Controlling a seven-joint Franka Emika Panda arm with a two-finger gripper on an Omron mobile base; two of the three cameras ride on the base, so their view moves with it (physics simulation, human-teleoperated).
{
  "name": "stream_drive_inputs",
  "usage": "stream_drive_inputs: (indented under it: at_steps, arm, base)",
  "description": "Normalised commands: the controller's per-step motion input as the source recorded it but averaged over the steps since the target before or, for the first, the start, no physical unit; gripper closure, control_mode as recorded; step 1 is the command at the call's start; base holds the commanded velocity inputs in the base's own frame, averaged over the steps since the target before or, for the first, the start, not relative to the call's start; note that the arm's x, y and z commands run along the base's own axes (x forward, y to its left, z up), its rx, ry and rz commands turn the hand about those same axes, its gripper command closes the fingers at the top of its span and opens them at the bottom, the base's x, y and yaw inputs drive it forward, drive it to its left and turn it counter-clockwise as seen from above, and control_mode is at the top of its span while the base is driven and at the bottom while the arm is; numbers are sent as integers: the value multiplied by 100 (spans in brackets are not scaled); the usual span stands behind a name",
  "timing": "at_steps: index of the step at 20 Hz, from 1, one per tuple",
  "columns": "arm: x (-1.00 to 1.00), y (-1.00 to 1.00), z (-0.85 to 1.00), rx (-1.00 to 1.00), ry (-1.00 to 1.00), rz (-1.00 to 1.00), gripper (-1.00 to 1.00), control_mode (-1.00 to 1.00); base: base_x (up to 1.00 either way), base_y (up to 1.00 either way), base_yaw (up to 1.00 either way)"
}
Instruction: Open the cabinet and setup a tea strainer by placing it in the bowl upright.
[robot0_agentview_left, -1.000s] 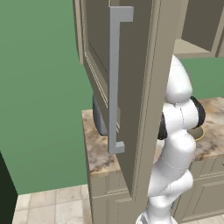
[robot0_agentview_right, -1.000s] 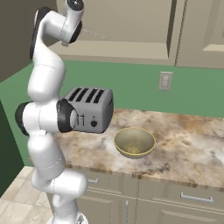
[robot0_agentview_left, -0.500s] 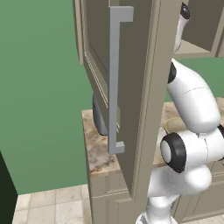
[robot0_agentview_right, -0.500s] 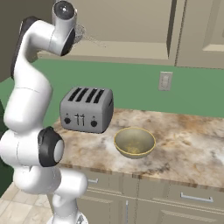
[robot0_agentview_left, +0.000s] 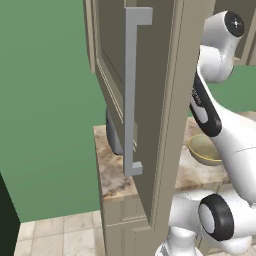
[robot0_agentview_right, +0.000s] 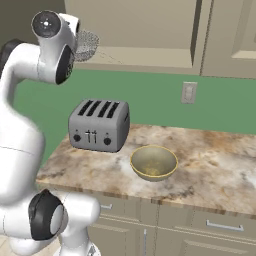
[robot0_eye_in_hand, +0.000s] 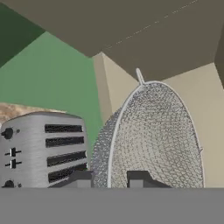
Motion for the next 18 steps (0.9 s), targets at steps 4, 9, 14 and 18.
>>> stream_drive_inputs:
  at_steps: [4, 9, 14, 18]
  arm:
    - [-94, -51, 0, -10, 8, -17, 100, -100]
    - [-80, -63, -1, -3, 20, -24, 100, -100]
    - [-83, -64, -5, 4, 21, -29, 100, -100]
    - [-75, -52, -22, 12, 22, -22, 100, -100]
  base:
    - [0, 0, 0]
    - [0, 0, 0]
    - [0, 0, 0]
    - [0, 0, 0]
